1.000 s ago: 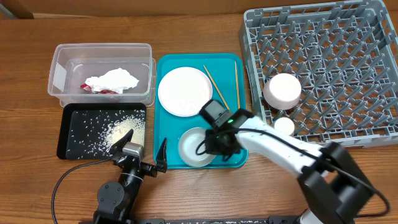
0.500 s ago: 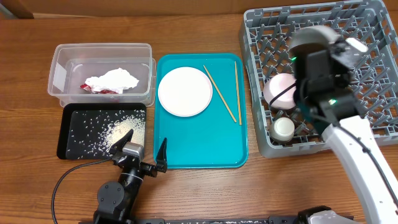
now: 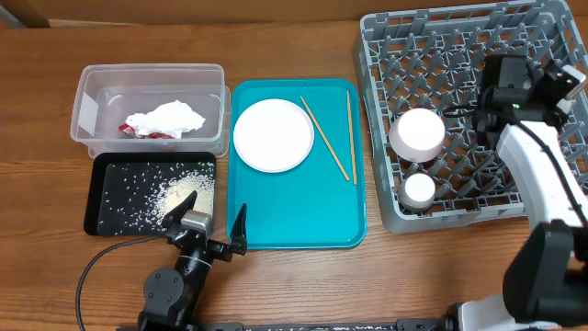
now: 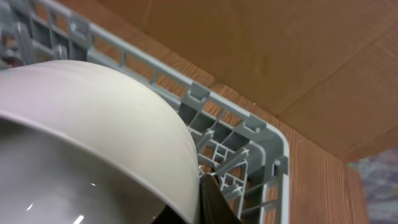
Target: Sort waste into correct bins and load items into the dishwasher
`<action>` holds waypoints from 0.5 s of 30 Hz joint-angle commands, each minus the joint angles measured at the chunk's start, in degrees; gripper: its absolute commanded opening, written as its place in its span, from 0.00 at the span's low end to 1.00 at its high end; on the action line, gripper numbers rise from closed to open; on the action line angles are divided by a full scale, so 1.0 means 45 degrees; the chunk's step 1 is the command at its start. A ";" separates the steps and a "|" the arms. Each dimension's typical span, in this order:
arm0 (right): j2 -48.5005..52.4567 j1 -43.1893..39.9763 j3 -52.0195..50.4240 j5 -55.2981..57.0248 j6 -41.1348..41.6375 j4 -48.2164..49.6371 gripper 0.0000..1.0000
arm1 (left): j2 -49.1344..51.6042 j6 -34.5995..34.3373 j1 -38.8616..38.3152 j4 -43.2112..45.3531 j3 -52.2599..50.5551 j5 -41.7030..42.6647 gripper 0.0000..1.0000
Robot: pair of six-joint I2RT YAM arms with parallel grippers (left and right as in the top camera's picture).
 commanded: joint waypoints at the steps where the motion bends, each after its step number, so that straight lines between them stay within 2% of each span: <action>1: 0.0986 0.0097 0.0034 0.0350 -0.0884 0.0345 0.04 | -0.0068 0.0151 -0.0058 -0.0005 -0.0053 0.0044 1.00; 15: 0.1579 0.1695 -0.0015 -0.0554 -0.0869 -0.1020 0.04 | -0.0068 0.0151 -0.0058 -0.0005 -0.0053 0.0044 1.00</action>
